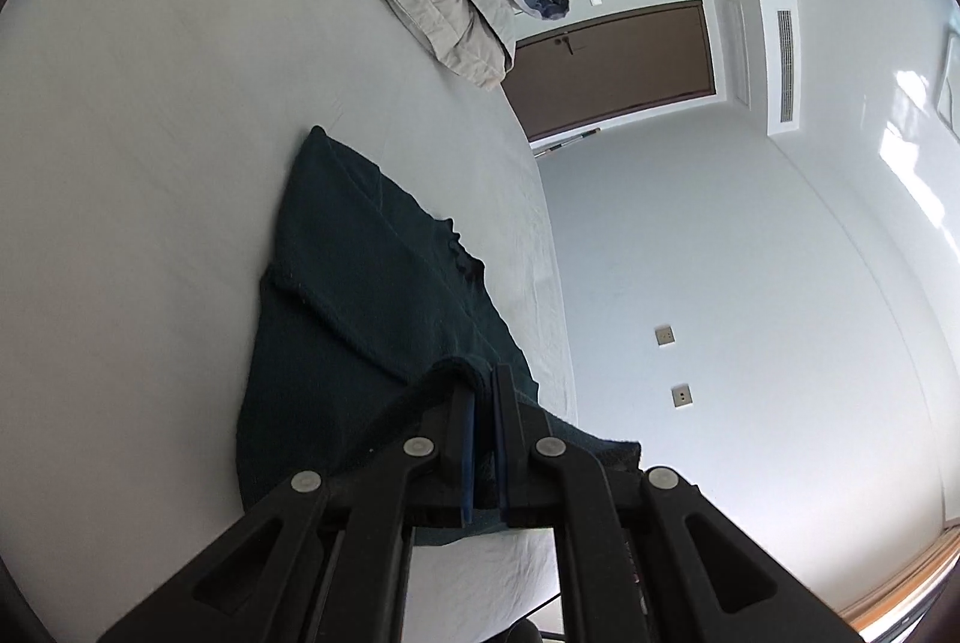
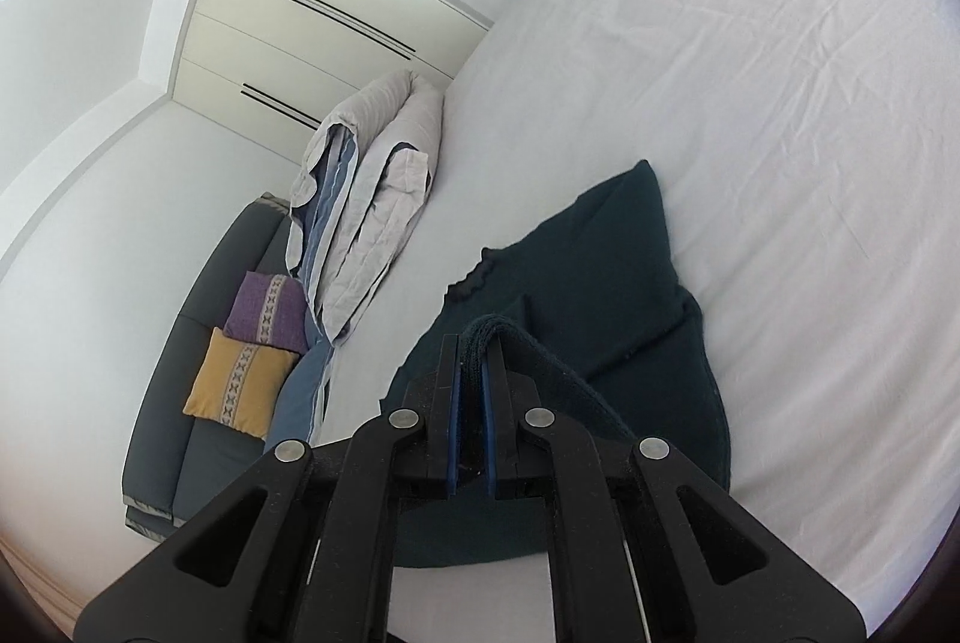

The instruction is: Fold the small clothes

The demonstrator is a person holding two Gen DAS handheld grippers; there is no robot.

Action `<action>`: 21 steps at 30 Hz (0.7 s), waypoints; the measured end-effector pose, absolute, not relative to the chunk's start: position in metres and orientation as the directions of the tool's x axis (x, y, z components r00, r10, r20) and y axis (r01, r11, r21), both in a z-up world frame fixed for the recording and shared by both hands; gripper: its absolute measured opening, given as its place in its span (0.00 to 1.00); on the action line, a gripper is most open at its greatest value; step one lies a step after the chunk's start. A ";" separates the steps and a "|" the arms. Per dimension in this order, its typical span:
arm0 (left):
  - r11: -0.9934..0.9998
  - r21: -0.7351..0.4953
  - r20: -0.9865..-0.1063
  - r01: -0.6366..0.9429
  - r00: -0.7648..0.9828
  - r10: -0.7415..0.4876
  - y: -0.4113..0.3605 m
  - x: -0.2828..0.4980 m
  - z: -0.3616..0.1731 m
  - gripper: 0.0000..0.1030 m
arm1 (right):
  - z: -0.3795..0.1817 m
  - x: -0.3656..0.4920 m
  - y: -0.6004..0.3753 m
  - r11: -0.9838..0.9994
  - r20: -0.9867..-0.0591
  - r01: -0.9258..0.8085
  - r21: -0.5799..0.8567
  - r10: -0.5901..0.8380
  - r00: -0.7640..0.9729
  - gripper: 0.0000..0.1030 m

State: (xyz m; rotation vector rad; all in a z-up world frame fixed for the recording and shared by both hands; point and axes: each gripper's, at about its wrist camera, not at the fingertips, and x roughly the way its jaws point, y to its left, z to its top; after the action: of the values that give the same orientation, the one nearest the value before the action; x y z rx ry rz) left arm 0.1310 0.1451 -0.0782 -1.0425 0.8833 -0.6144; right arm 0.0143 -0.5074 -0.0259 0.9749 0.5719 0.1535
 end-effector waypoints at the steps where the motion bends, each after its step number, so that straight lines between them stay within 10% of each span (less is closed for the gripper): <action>1: 0.388 -0.921 -0.321 0.022 0.523 -0.790 0.144 0.143 -0.080 0.05 | -0.025 0.030 -0.509 0.565 -0.392 0.133 0.814 0.366 0.844 0.04; 21: 0.501 -0.849 -0.506 -0.165 0.522 -0.686 0.113 0.344 -0.153 0.15 | -0.136 0.294 -0.550 0.592 -0.616 0.391 0.705 0.237 0.751 0.09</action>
State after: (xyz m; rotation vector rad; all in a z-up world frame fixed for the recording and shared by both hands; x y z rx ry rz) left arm 0.3441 0.1125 -0.1530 -1.0258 1.0009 -0.3885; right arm 0.2940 -0.5495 -0.1361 0.9563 0.7444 -0.1001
